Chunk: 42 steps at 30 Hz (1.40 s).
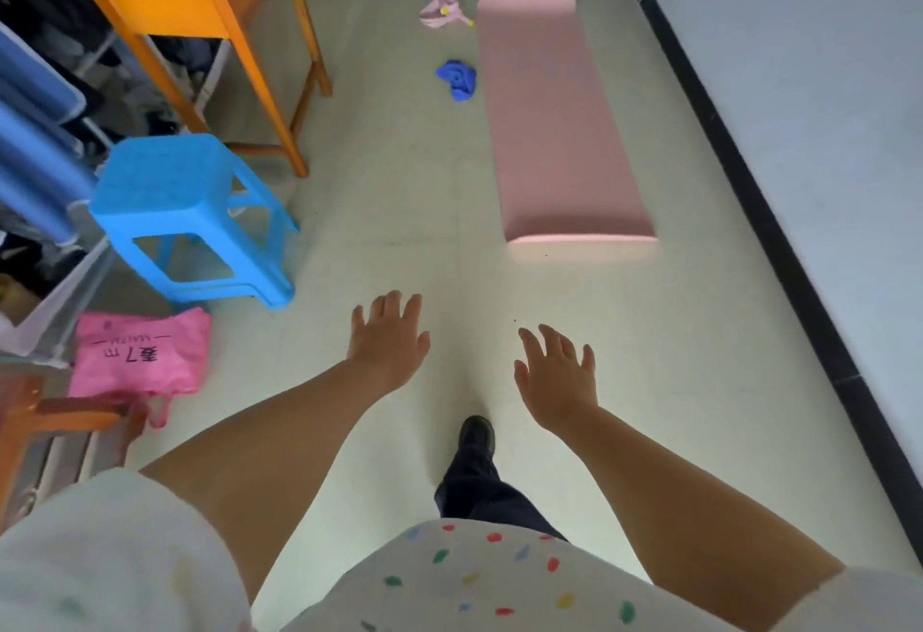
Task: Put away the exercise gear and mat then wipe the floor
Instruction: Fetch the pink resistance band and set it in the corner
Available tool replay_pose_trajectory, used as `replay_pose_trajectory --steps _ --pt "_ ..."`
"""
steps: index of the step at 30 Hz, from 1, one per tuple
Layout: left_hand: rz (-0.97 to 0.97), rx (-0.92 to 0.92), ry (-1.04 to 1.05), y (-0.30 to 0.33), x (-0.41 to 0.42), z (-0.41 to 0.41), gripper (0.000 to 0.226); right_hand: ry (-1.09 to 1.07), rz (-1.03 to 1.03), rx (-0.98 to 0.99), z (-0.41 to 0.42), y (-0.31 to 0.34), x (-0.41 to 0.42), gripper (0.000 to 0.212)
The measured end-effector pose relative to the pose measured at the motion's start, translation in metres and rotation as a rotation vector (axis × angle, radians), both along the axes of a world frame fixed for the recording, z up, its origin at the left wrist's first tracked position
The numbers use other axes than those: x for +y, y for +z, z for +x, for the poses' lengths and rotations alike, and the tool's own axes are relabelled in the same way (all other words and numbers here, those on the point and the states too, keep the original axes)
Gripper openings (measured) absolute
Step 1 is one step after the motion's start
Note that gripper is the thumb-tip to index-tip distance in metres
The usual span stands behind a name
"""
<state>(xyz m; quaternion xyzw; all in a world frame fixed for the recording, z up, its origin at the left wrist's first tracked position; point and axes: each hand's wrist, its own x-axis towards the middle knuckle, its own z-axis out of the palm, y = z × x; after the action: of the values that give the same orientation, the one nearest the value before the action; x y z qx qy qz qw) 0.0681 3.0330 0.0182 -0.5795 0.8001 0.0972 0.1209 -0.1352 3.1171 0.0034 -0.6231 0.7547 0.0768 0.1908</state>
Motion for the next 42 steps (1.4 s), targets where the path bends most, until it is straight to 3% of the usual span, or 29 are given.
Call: replay_pose_trajectory --steps 8,14,28,34,42 --pt "0.018 0.043 0.098 0.01 -0.152 -0.038 0.053 0.036 0.041 0.034 -0.057 0.015 -0.188 0.051" --pt "0.096 -0.043 0.219 -0.01 -0.263 -0.025 0.053 0.165 0.043 0.016 -0.051 0.009 -0.32 0.05" --pt "0.028 0.003 0.072 0.015 -0.643 -0.059 0.053 -0.057 0.053 -0.004 -0.086 0.028 -0.663 0.049" --pt "0.052 0.019 0.026 0.002 -0.782 -0.087 0.053 -0.031 0.098 0.008 -0.11 0.012 -0.801 0.049" --pt "0.065 0.025 0.189 0.002 -0.984 -0.111 0.053 0.114 0.092 0.079 -0.155 0.018 -1.027 0.048"
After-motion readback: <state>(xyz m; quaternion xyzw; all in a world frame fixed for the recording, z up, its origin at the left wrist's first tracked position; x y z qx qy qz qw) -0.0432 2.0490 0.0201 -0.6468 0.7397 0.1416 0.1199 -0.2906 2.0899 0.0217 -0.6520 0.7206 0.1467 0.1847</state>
